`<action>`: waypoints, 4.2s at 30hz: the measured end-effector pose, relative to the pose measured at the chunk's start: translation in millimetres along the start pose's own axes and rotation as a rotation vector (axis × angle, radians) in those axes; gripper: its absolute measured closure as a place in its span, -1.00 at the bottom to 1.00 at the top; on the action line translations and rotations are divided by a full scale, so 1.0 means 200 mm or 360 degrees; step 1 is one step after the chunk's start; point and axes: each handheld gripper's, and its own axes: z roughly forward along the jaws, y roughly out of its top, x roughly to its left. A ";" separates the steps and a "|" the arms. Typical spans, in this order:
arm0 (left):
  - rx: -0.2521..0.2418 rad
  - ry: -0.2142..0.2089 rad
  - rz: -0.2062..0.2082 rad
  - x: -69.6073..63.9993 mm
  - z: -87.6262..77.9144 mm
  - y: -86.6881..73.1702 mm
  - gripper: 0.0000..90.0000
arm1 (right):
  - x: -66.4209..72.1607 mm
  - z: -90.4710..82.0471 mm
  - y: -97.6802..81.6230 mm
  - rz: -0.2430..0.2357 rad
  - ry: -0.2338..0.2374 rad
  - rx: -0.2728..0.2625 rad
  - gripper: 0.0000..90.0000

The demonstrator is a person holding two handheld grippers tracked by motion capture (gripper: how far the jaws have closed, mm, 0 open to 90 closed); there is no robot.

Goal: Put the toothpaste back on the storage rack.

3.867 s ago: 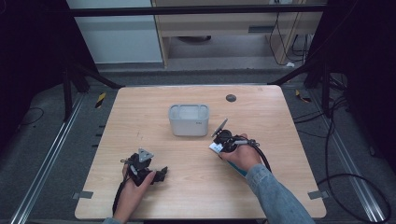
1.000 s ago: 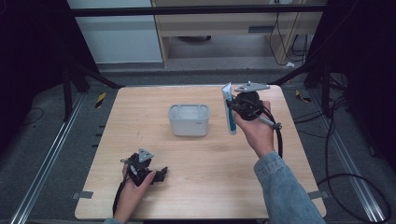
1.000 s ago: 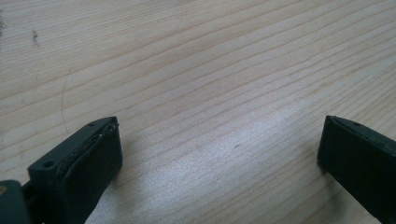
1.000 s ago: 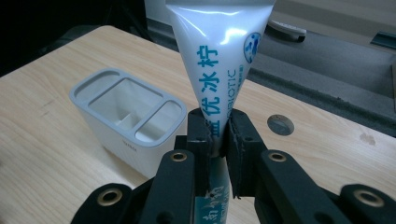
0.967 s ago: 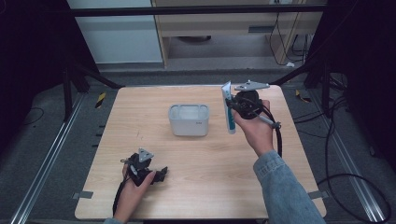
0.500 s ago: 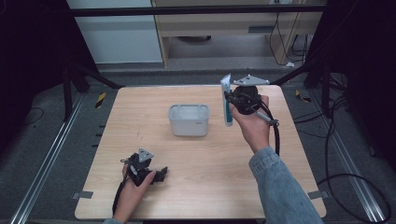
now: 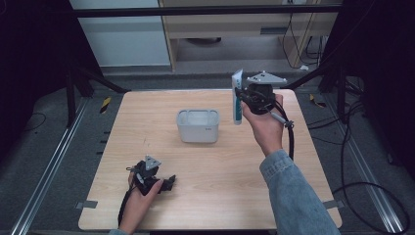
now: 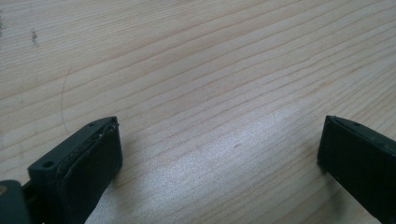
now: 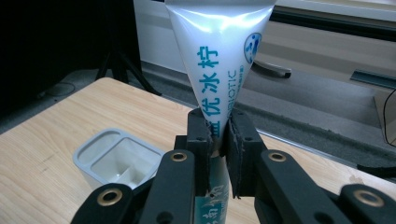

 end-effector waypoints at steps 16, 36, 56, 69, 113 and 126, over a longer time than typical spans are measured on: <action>0.0001 0.0002 0.0005 0.00 0.00 0.00 -1.00 | 0.06 0.02 0.10 -0.0070 0.0006 -0.0029 0.79; 0.0001 0.0004 0.0003 0.00 0.00 0.00 -1.00 | 0.19 0.09 0.20 -0.0104 -0.0010 -0.0071 0.79; 0.0004 0.0004 0.0003 0.00 0.00 0.00 -1.00 | 0.30 0.16 0.24 -0.0083 0.0040 -0.0177 0.79; 0.0002 0.0003 0.0001 0.00 0.00 0.00 -1.00 | 0.31 0.22 0.21 -0.0033 0.0041 -0.0201 0.79; -0.0001 -0.0002 0.0003 0.00 -0.01 -0.01 -1.00 | 0.47 0.52 -0.05 -0.0014 0.0155 -0.0020 0.79; -0.0001 -0.0001 0.0003 0.00 -0.01 -0.01 -1.00 | 0.46 0.57 -0.15 -0.0005 0.0147 0.0042 0.79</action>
